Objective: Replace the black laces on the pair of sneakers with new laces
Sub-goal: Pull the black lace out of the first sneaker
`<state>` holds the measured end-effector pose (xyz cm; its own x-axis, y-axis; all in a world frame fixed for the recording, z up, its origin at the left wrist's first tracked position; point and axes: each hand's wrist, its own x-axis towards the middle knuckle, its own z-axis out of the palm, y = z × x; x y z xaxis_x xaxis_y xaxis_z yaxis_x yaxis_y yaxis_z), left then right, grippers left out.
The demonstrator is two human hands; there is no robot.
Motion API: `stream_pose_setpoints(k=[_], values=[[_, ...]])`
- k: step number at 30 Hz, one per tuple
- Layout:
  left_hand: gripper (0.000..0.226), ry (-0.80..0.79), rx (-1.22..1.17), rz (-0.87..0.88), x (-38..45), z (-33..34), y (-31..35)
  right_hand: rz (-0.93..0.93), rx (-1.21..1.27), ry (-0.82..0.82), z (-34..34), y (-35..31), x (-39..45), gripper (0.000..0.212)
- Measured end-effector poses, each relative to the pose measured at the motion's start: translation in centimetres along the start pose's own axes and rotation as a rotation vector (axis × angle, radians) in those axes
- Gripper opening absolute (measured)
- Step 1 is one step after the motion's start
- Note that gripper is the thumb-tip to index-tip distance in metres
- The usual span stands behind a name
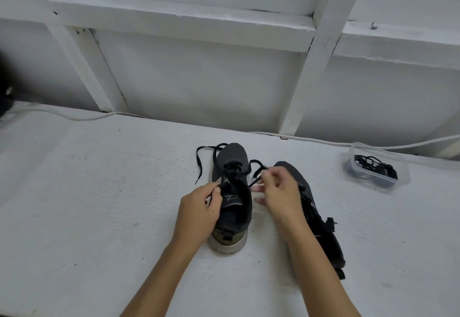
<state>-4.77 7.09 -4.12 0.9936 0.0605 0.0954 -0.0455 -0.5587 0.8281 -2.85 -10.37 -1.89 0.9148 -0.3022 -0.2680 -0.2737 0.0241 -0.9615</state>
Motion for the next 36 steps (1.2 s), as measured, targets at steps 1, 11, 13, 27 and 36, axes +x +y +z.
stream_pose_setpoints(k=[1, 11, 13, 27, 36], values=[[0.022, -0.003, -0.002, 0.001, 0.0, 0.0, 0.0, -0.005, 0.077, 0.132, 0.0, -0.1, 0.3, 0.011], [0.02, 0.007, 0.022, 0.023, 0.0, 0.0, 0.0, 0.093, -0.244, -0.252, -0.1, 0.0, -1.0, 0.034], [0.02, 0.01, 0.019, 0.019, 0.0, 0.0, -0.2, 0.067, -0.154, -0.177, 0.0, 0.1, -0.7, 0.026], [0.022, -0.106, -0.155, -0.259, 1.7, -0.5, 0.1, 0.042, -0.151, -0.11, 0.6, 1.8, -1.1, 0.055], [0.006, -0.185, -0.025, -0.176, 4.5, 0.0, 0.3, -0.266, -0.259, -0.115, 2.0, 3.9, -2.6, 0.023]])
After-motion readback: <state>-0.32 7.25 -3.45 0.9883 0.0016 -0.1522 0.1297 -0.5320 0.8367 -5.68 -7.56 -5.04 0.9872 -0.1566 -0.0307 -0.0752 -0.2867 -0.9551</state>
